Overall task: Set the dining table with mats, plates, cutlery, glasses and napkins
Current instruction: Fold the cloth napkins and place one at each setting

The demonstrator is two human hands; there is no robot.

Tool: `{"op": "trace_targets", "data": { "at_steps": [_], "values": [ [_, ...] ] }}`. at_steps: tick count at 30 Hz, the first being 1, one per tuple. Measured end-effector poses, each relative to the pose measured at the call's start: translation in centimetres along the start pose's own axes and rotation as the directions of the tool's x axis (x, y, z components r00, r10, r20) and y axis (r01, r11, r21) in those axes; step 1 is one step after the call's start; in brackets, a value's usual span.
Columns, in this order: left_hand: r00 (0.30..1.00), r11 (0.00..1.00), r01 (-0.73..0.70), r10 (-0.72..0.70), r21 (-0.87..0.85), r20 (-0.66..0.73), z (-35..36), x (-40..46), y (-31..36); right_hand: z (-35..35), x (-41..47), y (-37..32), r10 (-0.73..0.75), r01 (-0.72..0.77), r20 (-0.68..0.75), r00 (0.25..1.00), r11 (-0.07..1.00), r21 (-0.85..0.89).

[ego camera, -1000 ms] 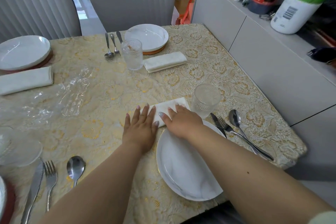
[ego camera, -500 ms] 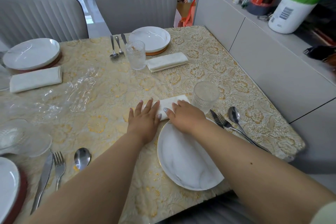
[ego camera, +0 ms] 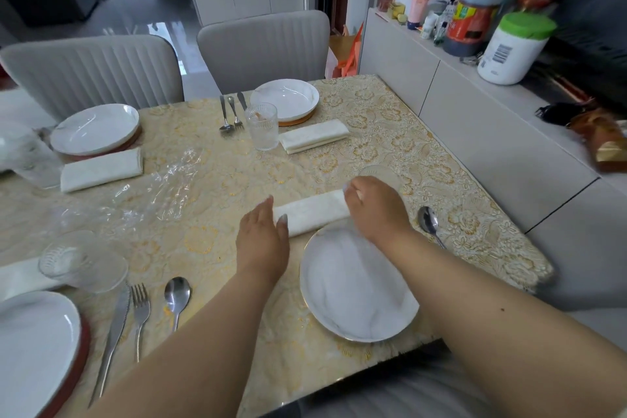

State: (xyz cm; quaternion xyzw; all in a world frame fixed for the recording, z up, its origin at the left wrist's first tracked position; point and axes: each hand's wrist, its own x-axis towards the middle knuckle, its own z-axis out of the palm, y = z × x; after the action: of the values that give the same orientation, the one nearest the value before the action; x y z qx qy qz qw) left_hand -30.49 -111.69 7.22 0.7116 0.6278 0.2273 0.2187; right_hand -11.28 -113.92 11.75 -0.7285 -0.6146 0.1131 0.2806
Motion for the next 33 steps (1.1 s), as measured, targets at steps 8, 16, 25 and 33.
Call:
{"op": "trace_targets", "data": {
  "at_steps": [8,16,25,33],
  "values": [
    [0.971,0.961,0.238,-0.237,-0.142,0.027,-3.0,-2.3,0.3,-6.1,-0.8,3.1,0.291,-0.259,-0.244,0.925,0.953,0.155],
    [0.831,0.841,0.511,-0.431,-0.176,0.352,-0.6,-5.2,2.4,-6.1,-1.5,7.4,0.426,-0.435,0.285,0.858,0.900,-0.036],
    [0.750,0.728,0.652,-0.576,-0.212,0.326,3.3,-6.6,1.1,-1.7,-1.5,10.8,0.430,-0.400,0.538,0.725,0.899,-0.179],
    [0.707,0.711,0.692,-0.629,-0.130,0.323,3.9,-6.2,2.7,-1.7,-2.0,9.7,0.501,-0.481,0.518,0.693,0.857,-0.185]
  ]
}}
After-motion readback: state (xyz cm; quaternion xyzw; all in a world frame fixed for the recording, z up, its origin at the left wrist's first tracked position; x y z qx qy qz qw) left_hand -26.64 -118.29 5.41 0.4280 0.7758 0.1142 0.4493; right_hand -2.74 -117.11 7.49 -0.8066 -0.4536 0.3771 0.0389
